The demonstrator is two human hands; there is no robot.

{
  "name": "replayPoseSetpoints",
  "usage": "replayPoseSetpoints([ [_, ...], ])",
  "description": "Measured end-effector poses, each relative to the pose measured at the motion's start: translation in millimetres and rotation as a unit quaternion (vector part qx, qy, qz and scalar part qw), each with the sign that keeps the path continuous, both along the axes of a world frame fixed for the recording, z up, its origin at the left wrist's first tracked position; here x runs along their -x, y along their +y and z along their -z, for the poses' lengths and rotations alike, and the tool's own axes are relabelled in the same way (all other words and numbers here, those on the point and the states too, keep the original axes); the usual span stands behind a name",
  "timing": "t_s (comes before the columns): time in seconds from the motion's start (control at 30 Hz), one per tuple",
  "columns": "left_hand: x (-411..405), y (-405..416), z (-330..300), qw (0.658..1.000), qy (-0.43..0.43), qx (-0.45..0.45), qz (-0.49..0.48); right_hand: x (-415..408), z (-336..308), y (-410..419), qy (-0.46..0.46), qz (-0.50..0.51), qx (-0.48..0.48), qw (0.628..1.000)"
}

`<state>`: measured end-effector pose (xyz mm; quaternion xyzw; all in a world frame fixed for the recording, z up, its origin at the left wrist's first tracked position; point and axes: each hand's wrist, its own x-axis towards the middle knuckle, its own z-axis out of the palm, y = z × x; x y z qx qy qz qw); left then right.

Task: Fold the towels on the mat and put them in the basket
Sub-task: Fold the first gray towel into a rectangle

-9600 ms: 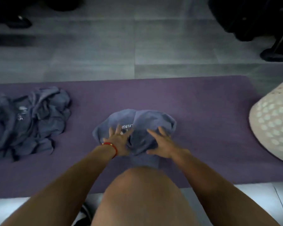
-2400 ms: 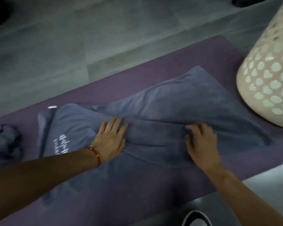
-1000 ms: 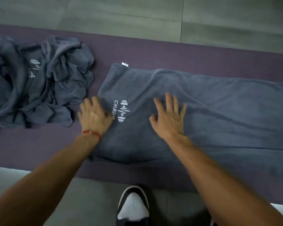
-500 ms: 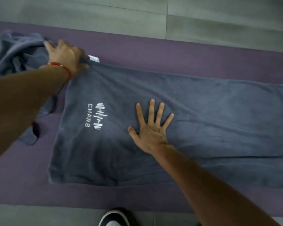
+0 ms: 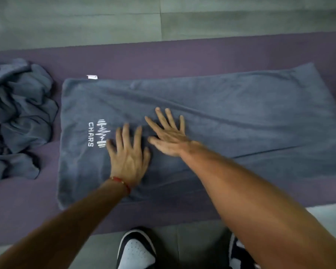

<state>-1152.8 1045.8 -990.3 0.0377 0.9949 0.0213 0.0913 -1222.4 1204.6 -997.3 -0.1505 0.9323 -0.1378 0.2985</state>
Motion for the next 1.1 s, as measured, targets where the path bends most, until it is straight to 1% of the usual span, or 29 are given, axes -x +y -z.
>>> replayPoseSetpoints([
  [0.03,-14,6,0,0.999,-0.033,0.013,0.008,2,-10,18,-0.001,-0.014,0.011,1.000],
  [0.07,-21,10,-3,0.998,-0.064,0.028,0.008,2,-23,41,0.011,-0.040,0.002,0.999],
  [0.13,-23,16,-15,0.993,-0.103,0.054,0.026,-6,-52,101,0.031,-0.109,-0.047,0.992],
  [0.2,-17,26,-34,0.982,-0.132,0.068,0.119,-26,-88,170,0.022,-0.155,-0.099,0.983],
  [0.23,-11,33,-46,0.968,-0.150,0.073,0.189,-37,-108,203,0.008,-0.166,-0.124,0.978],
  [0.27,-7,41,-57,0.946,-0.176,0.071,0.261,-50,-125,234,-0.012,-0.167,-0.154,0.974],
  [0.3,-6,49,-65,0.922,-0.209,0.067,0.319,-64,-140,262,-0.029,-0.154,-0.181,0.971],
  [0.37,-12,67,-79,0.879,-0.238,0.080,0.406,-91,-155,312,-0.047,-0.097,-0.220,0.970],
  [0.43,-25,83,-78,0.857,-0.235,0.121,0.443,-113,-150,347,-0.049,-0.002,-0.229,0.972],
  [0.47,-32,92,-73,0.853,-0.233,0.146,0.444,-124,-138,362,-0.041,0.059,-0.227,0.971],
  [0.5,-37,102,-67,0.855,-0.237,0.164,0.431,-135,-124,372,-0.037,0.124,-0.227,0.965],
  [0.57,-47,122,-56,0.872,-0.258,0.183,0.375,-156,-90,385,-0.054,0.260,-0.214,0.940],
  [0.6,-52,130,-49,0.884,-0.261,0.186,0.341,-166,-74,389,-0.059,0.336,-0.192,0.920],
  [0.63,-57,134,-42,0.902,-0.242,0.173,0.313,-174,-59,392,-0.053,0.412,-0.161,0.896],
  [0.67,-61,138,-39,0.917,-0.224,0.156,0.292,-180,-46,392,-0.027,0.475,-0.128,0.870],
  [0.7,-66,139,-35,0.926,-0.205,0.146,0.282,-184,-35,391,0.004,0.522,-0.099,0.847],
  [0.77,-76,136,-26,0.944,-0.119,0.122,0.281,-190,-24,385,0.060,0.590,-0.050,0.804],
  [0.87,-81,135,-28,0.944,-0.073,0.098,0.305,-190,-25,372,0.082,0.656,-0.011,0.750],
  [0.93,-84,136,-31,0.941,-0.054,0.087,0.322,-191,-27,370,0.089,0.667,-0.007,0.740],
  [1.0,-90,138,-33,0.936,-0.040,0.081,0.341,-192,-30,370,0.091,0.664,-0.003,0.742],
  [1.07,-98,138,-34,0.932,-0.044,0.087,0.350,-193,-36,369,0.082,0.647,-0.006,0.758],
  [1.1,-101,138,-35,0.930,-0.048,0.095,0.352,-194,-38,367,0.075,0.623,-0.014,0.779],
])
